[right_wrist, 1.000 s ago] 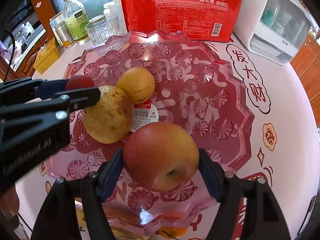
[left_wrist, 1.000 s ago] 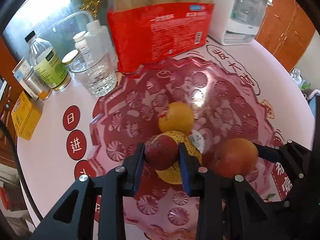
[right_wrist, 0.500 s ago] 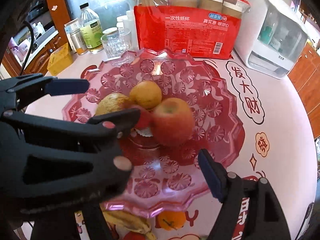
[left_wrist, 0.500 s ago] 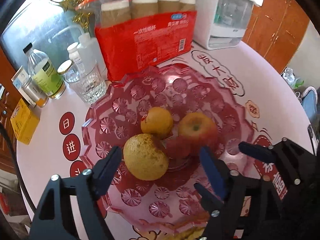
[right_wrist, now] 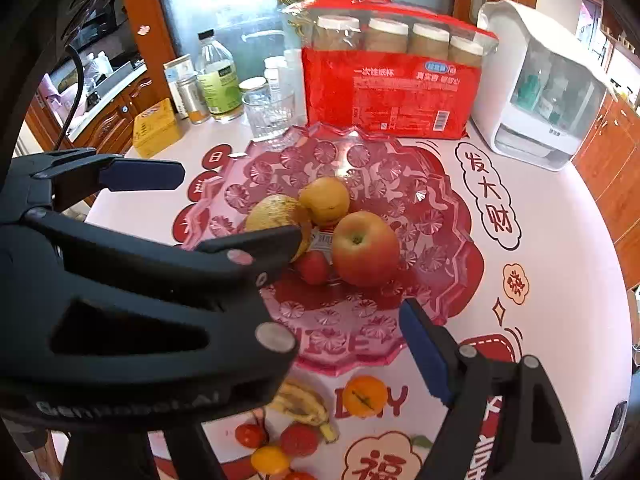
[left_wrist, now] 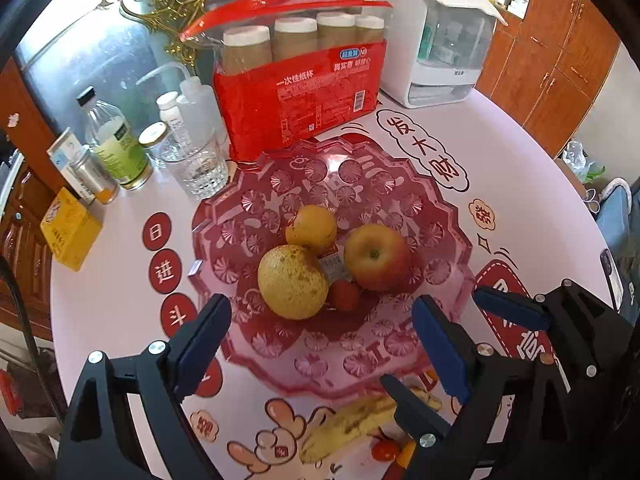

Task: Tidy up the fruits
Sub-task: 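Withdraw both tools from the bowl toward the banana and small fruits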

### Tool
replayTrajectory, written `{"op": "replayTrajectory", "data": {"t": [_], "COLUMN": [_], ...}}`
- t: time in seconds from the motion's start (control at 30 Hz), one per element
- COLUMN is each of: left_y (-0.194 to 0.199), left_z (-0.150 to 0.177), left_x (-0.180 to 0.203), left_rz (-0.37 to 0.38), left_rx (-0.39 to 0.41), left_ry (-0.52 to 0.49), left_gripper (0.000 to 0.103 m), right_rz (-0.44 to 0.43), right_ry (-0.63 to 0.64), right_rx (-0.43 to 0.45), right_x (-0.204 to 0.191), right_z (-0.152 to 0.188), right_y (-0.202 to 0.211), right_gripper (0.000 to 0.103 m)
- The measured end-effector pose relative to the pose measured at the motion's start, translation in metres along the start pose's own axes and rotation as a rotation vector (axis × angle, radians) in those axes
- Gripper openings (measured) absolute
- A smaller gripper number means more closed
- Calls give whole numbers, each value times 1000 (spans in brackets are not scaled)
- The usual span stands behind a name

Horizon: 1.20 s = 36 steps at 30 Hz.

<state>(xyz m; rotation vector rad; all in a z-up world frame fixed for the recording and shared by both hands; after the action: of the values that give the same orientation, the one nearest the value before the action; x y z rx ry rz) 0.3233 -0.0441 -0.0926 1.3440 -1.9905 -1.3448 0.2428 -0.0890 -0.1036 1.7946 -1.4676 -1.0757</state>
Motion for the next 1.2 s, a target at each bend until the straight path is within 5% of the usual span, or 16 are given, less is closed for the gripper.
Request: {"op": "replayTrajectory", "data": {"t": [0.53, 1.2], "left_y": [93, 142], "left_z": [41, 133], "left_x": [-3, 67], "left_rz": [-135, -241], "left_rx": [42, -17], "left_ry": [137, 388], "left_gripper": [103, 103], "right_rz": [-122, -192], "right_ry": [-4, 282], "right_rx": [61, 48], "right_x": [10, 65], "right_z": [29, 85], "right_y": [78, 159], "right_gripper": [81, 81]}}
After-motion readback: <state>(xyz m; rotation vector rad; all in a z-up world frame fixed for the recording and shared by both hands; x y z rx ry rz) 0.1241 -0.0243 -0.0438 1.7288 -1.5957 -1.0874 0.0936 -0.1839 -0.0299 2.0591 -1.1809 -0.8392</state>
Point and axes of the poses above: each gripper's, at about its wrist camera, not at the fingertips, and y roughly against the way its jaws point, x to its right, z to its underside, the point moved 6 cm from there along -y, roughly the way its jaws point, and after that the axes turned 14 degrees about -z, right-handed, at the moved point
